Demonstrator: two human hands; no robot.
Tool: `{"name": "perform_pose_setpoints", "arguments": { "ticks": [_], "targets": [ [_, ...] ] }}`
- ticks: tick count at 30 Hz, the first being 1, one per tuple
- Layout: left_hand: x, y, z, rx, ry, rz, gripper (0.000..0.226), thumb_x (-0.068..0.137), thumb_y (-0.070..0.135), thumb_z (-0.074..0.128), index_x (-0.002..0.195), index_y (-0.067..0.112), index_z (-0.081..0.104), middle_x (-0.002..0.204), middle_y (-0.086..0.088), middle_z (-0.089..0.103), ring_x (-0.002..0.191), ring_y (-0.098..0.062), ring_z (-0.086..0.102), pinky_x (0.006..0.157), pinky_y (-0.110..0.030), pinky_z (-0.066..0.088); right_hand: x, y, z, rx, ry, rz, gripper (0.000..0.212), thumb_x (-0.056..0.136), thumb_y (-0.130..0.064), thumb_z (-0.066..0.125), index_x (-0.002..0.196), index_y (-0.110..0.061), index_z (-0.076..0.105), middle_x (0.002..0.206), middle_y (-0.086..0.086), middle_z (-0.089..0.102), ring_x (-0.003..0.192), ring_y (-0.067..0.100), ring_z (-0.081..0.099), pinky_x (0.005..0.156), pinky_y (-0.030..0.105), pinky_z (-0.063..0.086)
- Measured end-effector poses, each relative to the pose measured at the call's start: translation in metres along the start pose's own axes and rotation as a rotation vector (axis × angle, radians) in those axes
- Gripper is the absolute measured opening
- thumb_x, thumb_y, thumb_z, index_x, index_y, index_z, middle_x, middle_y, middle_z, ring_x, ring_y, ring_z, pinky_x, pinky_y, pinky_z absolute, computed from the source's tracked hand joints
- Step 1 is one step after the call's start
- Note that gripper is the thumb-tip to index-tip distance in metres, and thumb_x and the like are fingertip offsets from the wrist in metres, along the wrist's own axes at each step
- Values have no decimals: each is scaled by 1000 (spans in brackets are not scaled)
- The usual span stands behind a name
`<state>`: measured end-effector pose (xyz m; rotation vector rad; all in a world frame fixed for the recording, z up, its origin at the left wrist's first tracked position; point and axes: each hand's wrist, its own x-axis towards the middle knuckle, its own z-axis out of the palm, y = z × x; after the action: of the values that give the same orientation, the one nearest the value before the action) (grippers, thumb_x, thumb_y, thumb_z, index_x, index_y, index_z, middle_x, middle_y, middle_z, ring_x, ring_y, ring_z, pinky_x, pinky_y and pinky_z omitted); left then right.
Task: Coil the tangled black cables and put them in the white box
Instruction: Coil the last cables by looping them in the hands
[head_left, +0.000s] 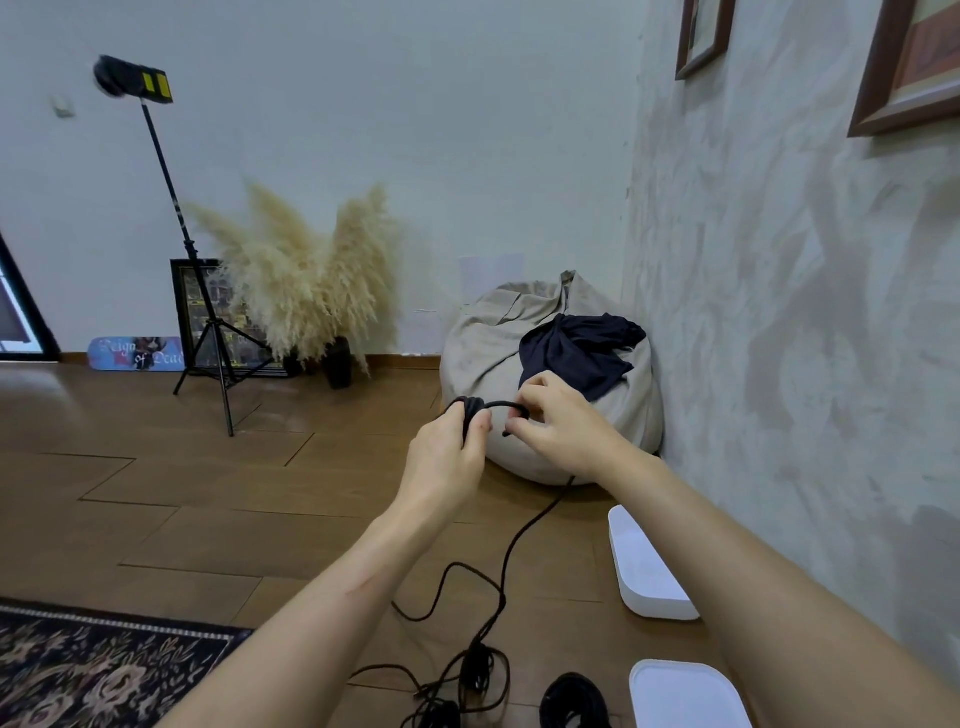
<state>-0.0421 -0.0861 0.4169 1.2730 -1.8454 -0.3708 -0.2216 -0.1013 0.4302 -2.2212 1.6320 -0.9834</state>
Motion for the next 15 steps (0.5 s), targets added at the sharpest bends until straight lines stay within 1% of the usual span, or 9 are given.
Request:
{"name": "perform_pose_setpoints", "arguments": {
  "ticks": [1, 2, 5, 7, 9, 11, 13, 14, 15],
  "targets": [
    [1, -2, 1, 1, -4, -8, 36, 108, 36, 43, 89, 9, 56, 79, -7, 65, 72, -24, 58, 65, -41, 44, 2, 1, 2, 33, -23, 14, 11, 91, -36, 58, 85, -28, 62, 105, -5, 51, 93, 20, 59, 88, 45, 53],
    [1, -4, 3, 3, -10, -19, 36, 108, 36, 42, 90, 8, 56, 80, -7, 65, 73, -25, 59, 66, -43, 46, 3, 4, 3, 50, -40, 26, 7, 92, -29, 58, 85, -30, 60, 107, -4, 51, 94, 22, 60, 89, 43, 53],
    [1, -11, 8, 10, -34, -58, 38, 109, 39, 41, 93, 9, 59, 83, -7, 67, 76, -25, 61, 70, -45, 49, 2, 10, 7, 45, -79, 53, 12, 96, -15, 56, 95, -27, 59, 116, 0, 53, 95, 20, 54, 77, 25, 43],
    [3, -15, 9, 20, -35, -77, 38, 109, 38, 41, 96, 9, 60, 84, -7, 67, 76, -25, 61, 71, -46, 50, 2, 11, 3, 97, -105, 82, 14, 96, -13, 57, 106, -21, 64, 119, 1, 56, 97, 20, 55, 79, 29, 44],
    [4, -18, 8, 35, -27, -73, 36, 109, 37, 41, 93, 10, 58, 81, -6, 65, 73, -23, 59, 66, -43, 47, 1, 12, -4, 177, -149, 107, 17, 96, -11, 59, 108, -17, 69, 115, 2, 63, 96, 24, 60, 84, 37, 50],
    [7, -18, 7, 47, -16, -52, 35, 109, 36, 43, 85, 12, 52, 75, -5, 61, 66, -22, 55, 58, -38, 38, 1, 12, -12, 237, -192, 112, 18, 95, -8, 61, 107, -17, 73, 108, 8, 69, 86, 20, 59, 78, 33, 50],
    [11, -15, 2, 49, 8, -30, 36, 108, 36, 45, 80, 13, 47, 71, -4, 57, 62, -21, 51, 56, -37, 33, 2, 11, -21, 303, -225, 109, 24, 94, -7, 60, 103, -23, 76, 96, 19, 64, 74, 19, 49, 67, 29, 42],
    [13, -13, -1, 49, 23, -20, 37, 108, 36, 45, 80, 13, 46, 70, -3, 55, 62, -20, 50, 55, -37, 31, 3, 10, -26, 358, -240, 110, 28, 92, -6, 59, 101, -26, 78, 97, 27, 61, 73, 21, 43, 64, 28, 38],
    [18, -11, -4, 50, 37, -8, 37, 108, 36, 46, 80, 12, 46, 68, -3, 54, 61, -20, 48, 55, -37, 30, 6, 10, -31, 406, -252, 111, 31, 90, -6, 59, 100, -28, 79, 106, 34, 59, 74, 24, 39, 62, 29, 34]
  ]
}}
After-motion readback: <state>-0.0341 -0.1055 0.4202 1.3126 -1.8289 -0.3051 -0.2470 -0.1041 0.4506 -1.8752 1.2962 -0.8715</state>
